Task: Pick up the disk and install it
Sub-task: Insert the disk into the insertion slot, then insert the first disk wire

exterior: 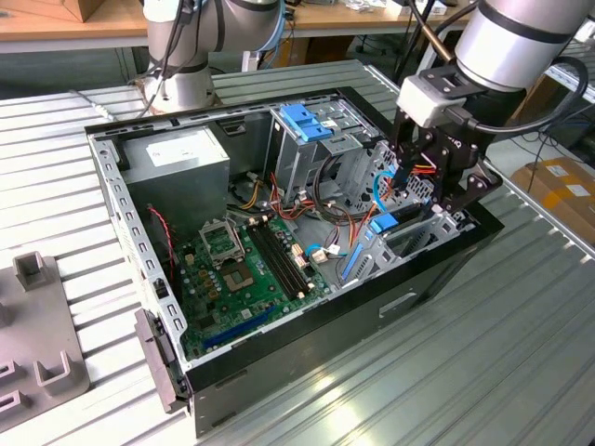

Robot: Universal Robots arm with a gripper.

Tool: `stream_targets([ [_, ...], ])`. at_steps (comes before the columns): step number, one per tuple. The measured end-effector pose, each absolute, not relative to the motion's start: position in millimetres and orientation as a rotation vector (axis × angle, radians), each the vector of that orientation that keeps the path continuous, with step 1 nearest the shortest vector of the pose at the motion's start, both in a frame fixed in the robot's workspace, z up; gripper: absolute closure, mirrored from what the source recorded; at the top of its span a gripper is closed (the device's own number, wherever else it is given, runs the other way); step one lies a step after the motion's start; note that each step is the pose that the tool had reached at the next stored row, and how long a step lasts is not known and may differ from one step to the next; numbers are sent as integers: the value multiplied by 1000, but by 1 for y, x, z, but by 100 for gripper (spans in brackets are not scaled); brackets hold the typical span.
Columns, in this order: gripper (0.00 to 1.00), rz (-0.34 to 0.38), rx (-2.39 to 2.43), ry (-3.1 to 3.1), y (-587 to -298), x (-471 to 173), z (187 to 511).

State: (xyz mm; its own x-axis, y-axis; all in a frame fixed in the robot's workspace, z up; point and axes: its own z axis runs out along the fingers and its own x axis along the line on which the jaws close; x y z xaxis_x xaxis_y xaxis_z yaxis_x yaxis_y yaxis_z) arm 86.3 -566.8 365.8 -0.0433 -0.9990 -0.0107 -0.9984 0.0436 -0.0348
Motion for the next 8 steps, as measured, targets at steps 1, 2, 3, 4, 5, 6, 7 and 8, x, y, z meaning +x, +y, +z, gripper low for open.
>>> stream_targets([
  [1,38,-28,-2151,2246,-566,87,365],
  [2,38,-28,-2151,2246,-565,87,365],
  [3,38,-28,-2150,2247,-565,88,364],
  [4,38,-28,-2150,2246,-565,88,364],
  [5,38,-28,-2150,2246,-565,88,364],
  [6,38,-28,-2150,2246,-565,88,364],
  [7,38,-28,-2151,2246,-565,88,364],
  [8,38,-28,-2151,2246,-565,88,363],
])
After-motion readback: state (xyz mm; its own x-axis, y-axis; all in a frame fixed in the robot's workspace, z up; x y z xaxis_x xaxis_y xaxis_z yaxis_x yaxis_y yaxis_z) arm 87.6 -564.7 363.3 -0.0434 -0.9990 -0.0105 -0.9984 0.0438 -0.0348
